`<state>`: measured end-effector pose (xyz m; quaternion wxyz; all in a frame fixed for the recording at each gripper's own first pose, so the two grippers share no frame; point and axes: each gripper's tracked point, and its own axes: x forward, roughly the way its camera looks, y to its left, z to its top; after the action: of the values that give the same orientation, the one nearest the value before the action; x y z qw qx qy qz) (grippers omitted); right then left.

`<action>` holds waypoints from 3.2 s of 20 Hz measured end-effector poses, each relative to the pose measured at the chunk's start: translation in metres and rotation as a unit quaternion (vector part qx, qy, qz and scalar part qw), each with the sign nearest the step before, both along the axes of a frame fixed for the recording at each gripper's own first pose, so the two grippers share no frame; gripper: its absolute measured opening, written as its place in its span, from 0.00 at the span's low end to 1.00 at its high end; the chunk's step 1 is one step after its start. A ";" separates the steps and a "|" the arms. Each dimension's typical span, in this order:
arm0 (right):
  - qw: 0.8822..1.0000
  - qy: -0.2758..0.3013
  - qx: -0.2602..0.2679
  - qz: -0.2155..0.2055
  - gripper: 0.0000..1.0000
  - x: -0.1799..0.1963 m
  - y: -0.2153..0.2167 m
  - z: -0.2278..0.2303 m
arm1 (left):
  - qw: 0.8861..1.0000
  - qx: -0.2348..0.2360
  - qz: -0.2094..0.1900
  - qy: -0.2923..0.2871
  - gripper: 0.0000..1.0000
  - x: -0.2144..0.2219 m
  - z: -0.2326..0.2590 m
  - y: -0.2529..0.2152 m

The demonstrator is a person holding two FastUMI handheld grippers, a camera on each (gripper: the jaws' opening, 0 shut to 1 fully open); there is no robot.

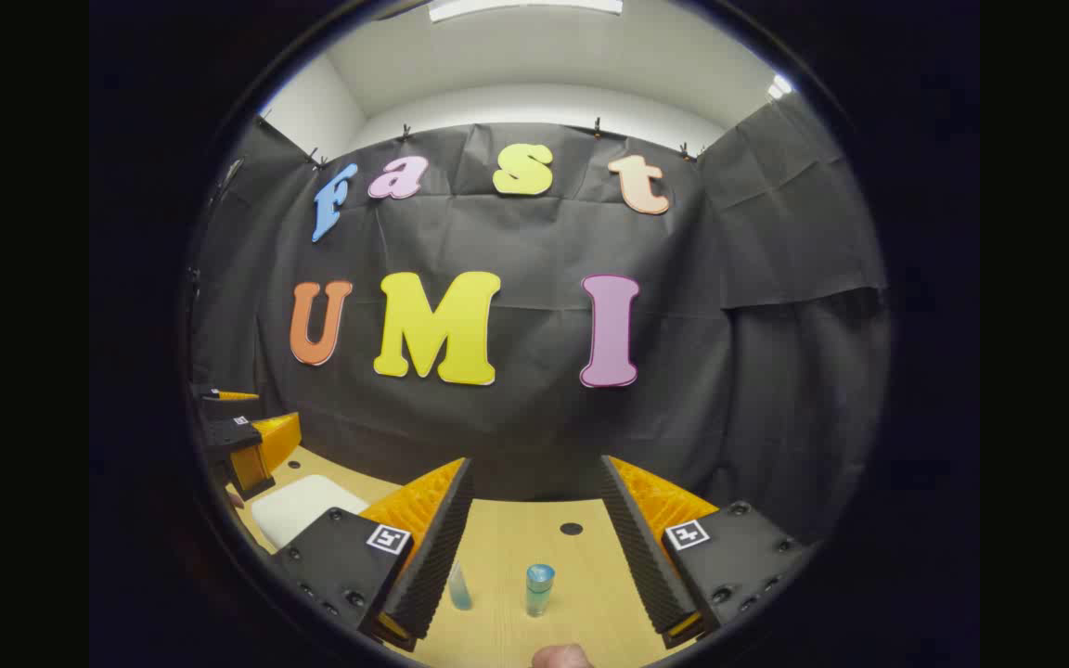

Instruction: First open the suitcase, pack the skin care products into it, and then close the suitcase.

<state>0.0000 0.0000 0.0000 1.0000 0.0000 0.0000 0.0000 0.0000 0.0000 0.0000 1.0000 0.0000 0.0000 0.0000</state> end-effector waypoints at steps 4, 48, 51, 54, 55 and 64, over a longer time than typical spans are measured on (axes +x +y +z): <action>1.000 -0.003 0.001 0.005 0.81 0.000 0.000 0.001 | 1.000 0.000 0.002 0.001 0.99 0.000 -0.002 -0.002; 0.995 0.097 -0.009 -0.020 0.80 0.026 -0.132 -0.099 | 0.862 0.436 -0.063 0.252 0.86 0.028 -0.260 -0.052; 0.994 0.107 -0.006 -0.029 0.80 0.020 -0.133 -0.106 | 0.849 0.453 -0.070 0.262 0.80 0.036 -0.267 -0.053; 0.993 0.112 -0.006 -0.033 0.80 0.013 -0.129 -0.108 | 0.846 0.452 -0.077 0.273 0.58 0.041 -0.271 -0.053; 0.993 0.111 -0.007 -0.035 0.80 0.010 -0.129 -0.107 | 0.848 0.446 -0.076 0.277 0.51 0.039 -0.270 -0.053; 0.995 0.090 -0.011 -0.043 0.81 -0.003 -0.109 -0.086 | 0.880 0.384 -0.089 0.265 0.07 0.039 -0.235 -0.064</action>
<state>-0.0026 -0.1091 -0.0860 0.9950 -0.0113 0.0900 -0.0426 0.0392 -0.0636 -0.2345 0.8800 0.3840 0.2650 -0.0892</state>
